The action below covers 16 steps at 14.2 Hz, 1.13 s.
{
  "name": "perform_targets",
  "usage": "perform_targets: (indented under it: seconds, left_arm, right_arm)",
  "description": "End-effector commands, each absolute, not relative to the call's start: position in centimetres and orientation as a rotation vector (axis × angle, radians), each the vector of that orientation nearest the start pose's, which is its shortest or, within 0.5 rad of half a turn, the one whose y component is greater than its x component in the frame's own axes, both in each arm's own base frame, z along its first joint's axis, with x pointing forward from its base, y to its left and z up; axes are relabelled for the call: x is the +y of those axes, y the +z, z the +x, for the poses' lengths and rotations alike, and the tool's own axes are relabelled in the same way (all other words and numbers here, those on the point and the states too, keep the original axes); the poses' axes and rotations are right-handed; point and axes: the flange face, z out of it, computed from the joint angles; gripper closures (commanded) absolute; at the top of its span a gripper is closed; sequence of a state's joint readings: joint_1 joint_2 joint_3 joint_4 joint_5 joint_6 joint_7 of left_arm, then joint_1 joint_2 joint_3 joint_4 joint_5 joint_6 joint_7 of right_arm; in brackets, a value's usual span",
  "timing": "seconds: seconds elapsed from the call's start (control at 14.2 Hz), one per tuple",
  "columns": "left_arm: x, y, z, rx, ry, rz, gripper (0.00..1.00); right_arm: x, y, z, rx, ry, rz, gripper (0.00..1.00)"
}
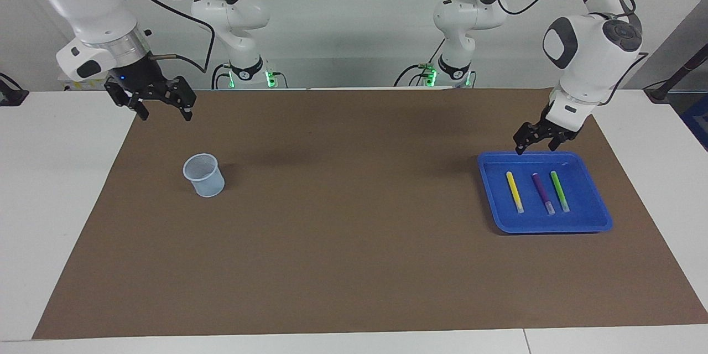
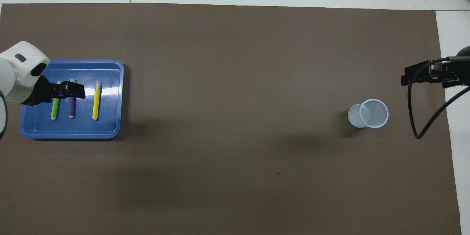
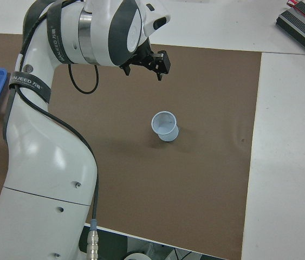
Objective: Transfer and insert pens with both arms
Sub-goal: 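Lower the left gripper onto the yellow pen in the blue tray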
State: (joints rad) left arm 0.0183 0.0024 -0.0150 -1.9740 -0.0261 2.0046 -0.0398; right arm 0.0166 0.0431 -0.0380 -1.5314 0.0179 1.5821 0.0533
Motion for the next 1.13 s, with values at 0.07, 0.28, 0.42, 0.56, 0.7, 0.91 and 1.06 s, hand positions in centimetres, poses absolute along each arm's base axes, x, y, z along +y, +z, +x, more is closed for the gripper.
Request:
perform_targets:
  seconds: [0.07,0.28,0.42,0.56,0.7,0.91,1.06]
  left_arm:
    - [-0.2,46.4,55.9,-0.035,-0.065,-3.167,0.00]
    - [0.2,45.9,55.7,0.115,-0.060,-3.163,0.00]
    - [0.3,45.4,55.7,0.124,-0.070,-3.163,0.00]
    - [1.5,44.6,55.6,0.114,-0.064,-3.162,0.00]
    - [2.0,42.3,55.0,0.173,-0.096,-3.155,0.00]
    - [3.6,39.9,55.3,0.113,-0.136,-3.157,0.00]
    - [3.8,38.7,55.4,0.100,-0.105,-3.164,0.07]
  right_arm:
    - [-0.9,62.3,56.5,0.126,-0.020,-3.100,0.00]
    - [-0.9,62.3,56.5,0.126,-0.020,-3.100,0.00]
    - [-0.9,62.3,56.5,0.124,-0.021,-3.100,0.00]
    - [-0.9,62.3,56.5,0.126,-0.020,-3.100,0.00]
    - [-0.9,62.3,56.5,0.126,-0.020,-3.100,0.00]
    - [-0.9,62.3,56.5,0.126,-0.020,-3.100,0.00]
    - [-0.9,62.3,56.5,0.126,-0.020,-3.100,0.00]
